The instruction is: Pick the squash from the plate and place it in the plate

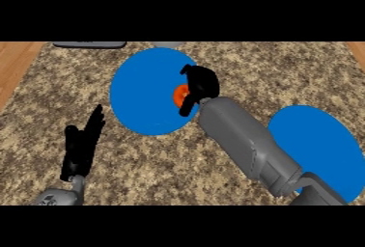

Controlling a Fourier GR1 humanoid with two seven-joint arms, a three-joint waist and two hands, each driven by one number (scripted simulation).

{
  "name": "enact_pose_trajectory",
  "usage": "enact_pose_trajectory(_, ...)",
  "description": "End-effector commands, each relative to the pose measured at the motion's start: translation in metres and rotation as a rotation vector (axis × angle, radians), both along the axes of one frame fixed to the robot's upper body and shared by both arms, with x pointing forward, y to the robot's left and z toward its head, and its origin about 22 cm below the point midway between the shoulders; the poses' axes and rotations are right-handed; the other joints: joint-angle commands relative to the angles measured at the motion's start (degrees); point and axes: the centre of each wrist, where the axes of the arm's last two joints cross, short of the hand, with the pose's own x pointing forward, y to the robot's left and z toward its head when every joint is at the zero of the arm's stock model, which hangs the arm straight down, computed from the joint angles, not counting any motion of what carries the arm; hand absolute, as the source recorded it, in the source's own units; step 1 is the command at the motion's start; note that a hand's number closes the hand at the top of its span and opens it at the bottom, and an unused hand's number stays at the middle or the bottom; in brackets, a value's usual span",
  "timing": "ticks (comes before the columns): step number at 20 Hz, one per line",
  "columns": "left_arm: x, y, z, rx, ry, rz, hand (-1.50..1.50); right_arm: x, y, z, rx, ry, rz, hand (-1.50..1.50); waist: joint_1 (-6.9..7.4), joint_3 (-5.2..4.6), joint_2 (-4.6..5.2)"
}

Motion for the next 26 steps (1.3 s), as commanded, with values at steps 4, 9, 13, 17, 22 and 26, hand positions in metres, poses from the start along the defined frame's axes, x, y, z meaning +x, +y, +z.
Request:
enact_pose_trajectory(4,-0.003,0.004,-0.002,0.005,0.001,0.026,0.0,-0.003,-0.016,-0.007,0.282,-0.153,0.119,-1.5,-0.99,0.07,-0.13)
enact_pose_trajectory(9,-0.009,0.004,-0.002,0.005,0.011,0.009,0.0,0.0,-0.024,0.019,0.677,-0.294,0.018,-1.5,-0.73,0.15,-0.14)
enact_pose_trajectory(13,-0.003,0.008,0.0,-0.009,0.01,0.029,0.0,-0.002,-0.05,0.007,0.83,-0.267,0.022,-1.5,-1.73,0.05,-0.39)
enact_pose_trajectory(17,-0.015,-0.012,-0.003,-0.003,0.01,0.019,0.0,-0.021,-0.058,-0.026,0.85,-0.24,0.069,-1.5,-1.62,0.02,-0.49)
enact_pose_trajectory(22,0.0,-0.002,0.003,0.003,0.008,0.025,0.0,-0.012,-0.078,-0.026,0.888,-0.261,0.123,-1.5,-1.72,0.01,-0.49)
enact_pose_trajectory(26,-0.005,-0.019,0.001,-0.011,-0.008,0.023,0.0,-0.008,-0.069,-0.035,0.873,-0.269,0.151,-1.5,-1.22,0.02,-0.37)
